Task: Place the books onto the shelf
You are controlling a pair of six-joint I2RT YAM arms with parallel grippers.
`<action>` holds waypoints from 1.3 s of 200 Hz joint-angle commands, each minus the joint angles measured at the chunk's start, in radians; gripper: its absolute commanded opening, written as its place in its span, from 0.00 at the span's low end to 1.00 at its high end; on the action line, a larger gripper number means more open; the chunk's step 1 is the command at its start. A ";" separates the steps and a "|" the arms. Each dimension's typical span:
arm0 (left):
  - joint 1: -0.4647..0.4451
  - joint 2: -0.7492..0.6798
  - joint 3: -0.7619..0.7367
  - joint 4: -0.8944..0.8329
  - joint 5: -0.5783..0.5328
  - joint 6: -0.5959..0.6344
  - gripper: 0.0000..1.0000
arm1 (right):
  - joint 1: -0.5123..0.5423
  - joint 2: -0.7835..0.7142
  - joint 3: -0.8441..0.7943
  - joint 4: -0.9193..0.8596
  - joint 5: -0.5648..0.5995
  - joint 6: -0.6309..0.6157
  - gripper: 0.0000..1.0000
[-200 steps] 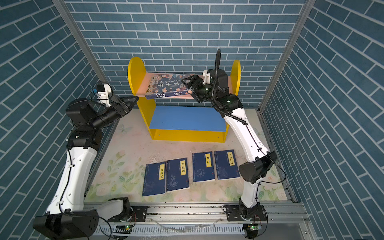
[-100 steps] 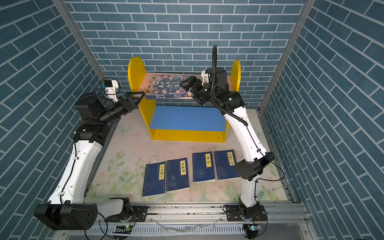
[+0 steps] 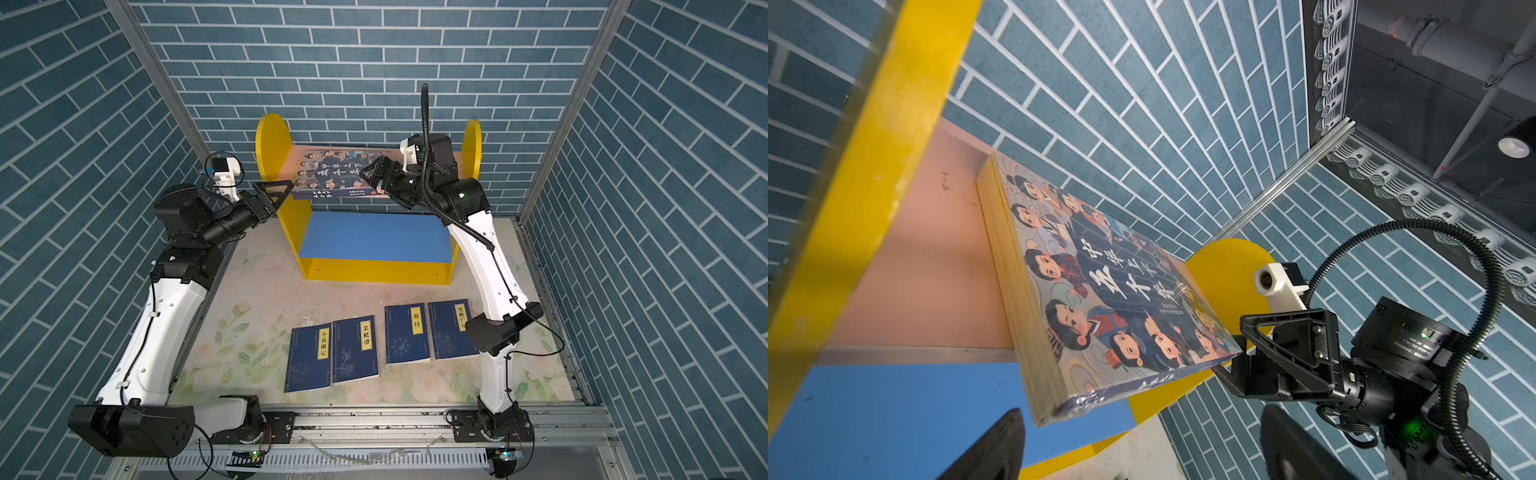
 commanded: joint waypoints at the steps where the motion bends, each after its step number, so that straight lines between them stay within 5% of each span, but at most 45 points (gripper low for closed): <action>1: -0.003 -0.037 0.001 -0.029 0.022 0.026 0.90 | -0.003 -0.007 0.036 -0.014 0.029 -0.096 0.93; 36: 0.003 -0.075 0.016 -0.182 -0.031 0.090 0.89 | -0.001 -0.007 0.062 -0.054 0.058 -0.159 0.95; 86: 0.008 -0.069 -0.007 -0.136 -0.004 0.082 0.89 | -0.004 -0.012 0.062 -0.066 0.091 -0.215 0.95; 178: 0.001 -0.070 -0.062 0.005 0.078 0.015 0.87 | -0.004 0.006 0.063 -0.009 -0.031 -0.220 0.90; 260: 0.001 -0.073 -0.031 -0.153 0.050 0.196 0.88 | 0.004 0.028 0.065 0.017 -0.085 -0.208 0.88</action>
